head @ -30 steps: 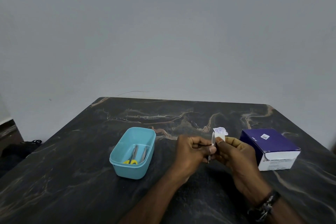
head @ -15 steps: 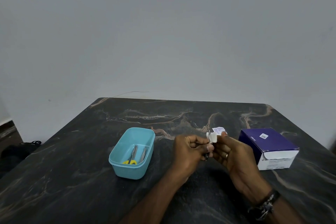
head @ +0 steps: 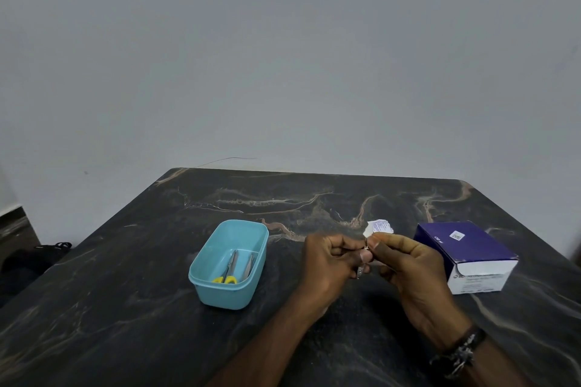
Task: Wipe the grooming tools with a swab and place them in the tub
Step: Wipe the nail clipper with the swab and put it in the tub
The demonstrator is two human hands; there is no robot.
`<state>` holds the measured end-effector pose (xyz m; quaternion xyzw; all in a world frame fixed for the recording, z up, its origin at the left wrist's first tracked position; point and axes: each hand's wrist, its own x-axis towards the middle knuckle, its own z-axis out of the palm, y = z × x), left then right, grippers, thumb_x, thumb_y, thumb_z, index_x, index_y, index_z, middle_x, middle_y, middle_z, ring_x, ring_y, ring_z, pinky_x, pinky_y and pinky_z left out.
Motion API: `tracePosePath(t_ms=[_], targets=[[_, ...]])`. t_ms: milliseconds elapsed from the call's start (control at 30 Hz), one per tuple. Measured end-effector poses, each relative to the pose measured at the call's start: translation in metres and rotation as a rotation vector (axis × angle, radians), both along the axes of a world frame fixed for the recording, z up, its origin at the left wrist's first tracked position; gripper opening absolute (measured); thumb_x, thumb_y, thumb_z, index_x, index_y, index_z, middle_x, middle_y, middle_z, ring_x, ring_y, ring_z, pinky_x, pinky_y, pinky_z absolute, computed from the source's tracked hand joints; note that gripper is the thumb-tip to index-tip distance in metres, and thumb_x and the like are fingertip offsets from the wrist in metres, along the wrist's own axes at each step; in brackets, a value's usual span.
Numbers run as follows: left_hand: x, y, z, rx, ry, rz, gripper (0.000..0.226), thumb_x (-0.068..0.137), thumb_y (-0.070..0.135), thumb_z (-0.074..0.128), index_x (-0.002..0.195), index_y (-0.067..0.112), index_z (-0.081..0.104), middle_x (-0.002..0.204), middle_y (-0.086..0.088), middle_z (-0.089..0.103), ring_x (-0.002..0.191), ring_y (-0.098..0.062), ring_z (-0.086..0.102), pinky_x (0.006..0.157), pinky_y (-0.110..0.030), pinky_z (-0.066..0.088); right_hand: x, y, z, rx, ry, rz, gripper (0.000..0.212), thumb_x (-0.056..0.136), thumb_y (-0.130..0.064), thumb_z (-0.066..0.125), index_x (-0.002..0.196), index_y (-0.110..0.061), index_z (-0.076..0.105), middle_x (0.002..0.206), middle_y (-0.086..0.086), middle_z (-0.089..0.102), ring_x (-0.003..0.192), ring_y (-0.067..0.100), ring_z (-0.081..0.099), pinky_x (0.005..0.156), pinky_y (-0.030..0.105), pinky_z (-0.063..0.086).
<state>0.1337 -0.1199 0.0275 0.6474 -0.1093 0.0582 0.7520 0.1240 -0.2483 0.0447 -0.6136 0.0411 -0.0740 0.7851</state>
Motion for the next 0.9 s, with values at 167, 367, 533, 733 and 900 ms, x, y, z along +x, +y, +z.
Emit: tracePosePath(t_ms=[167,367,533,733,900], targets=[[0.0,0.0003,0.0011,0.01,0.0,0.001,0.007,0.08,-0.003,0.072,0.086,-0.001,0.072,0.071,-0.009,0.073,0.059,-0.016,0.068,0.054,-0.021,0.052,0.0003,-0.0027,0.0014,0.013,0.006,0.051,0.009,0.085,-0.003,0.064,0.091,-0.001,0.07,0.077,0.01,0.074,0.065,0.017,0.066,0.057,0.025,0.049],[0.0012,-0.0001,0.0011,0.03,-0.008,0.009,0.007,0.078,-0.001,0.074,0.085,0.002,0.073,0.071,-0.011,0.073,0.062,-0.017,0.069,0.055,-0.02,0.051,0.0002,-0.0022,0.0031,0.05,-0.011,0.036,0.024,0.088,-0.024,0.064,0.083,-0.001,0.07,0.074,0.009,0.075,0.058,0.013,0.068,0.047,0.019,0.05],[0.0009,-0.0003,0.0001,0.044,-0.02,0.001,0.013,0.079,0.0,0.074,0.075,0.013,0.073,0.074,-0.013,0.074,0.065,-0.021,0.07,0.057,-0.024,0.054,0.0009,-0.0034,-0.0013,0.003,-0.031,0.019,0.035,0.065,-0.023,0.078,0.088,0.003,0.071,0.081,0.018,0.074,0.072,0.026,0.066,0.063,0.032,0.052],[0.0005,-0.0002,0.0,0.047,-0.029,0.01,0.01,0.078,0.001,0.075,0.078,0.011,0.074,0.074,-0.015,0.074,0.065,-0.022,0.069,0.056,-0.023,0.053,0.0029,-0.0055,-0.0007,-0.001,-0.041,0.017,0.022,0.076,-0.008,0.074,0.097,-0.01,0.069,0.083,0.005,0.078,0.068,0.013,0.069,0.062,0.027,0.047],[0.001,-0.0006,-0.001,0.026,0.016,0.002,0.01,0.077,0.002,0.076,0.077,0.011,0.071,0.068,-0.01,0.073,0.06,-0.019,0.068,0.054,-0.023,0.052,0.0042,-0.005,-0.0006,0.036,-0.032,0.044,0.036,0.066,-0.015,0.08,0.1,-0.01,0.069,0.093,0.011,0.077,0.069,0.013,0.07,0.066,0.028,0.044]])
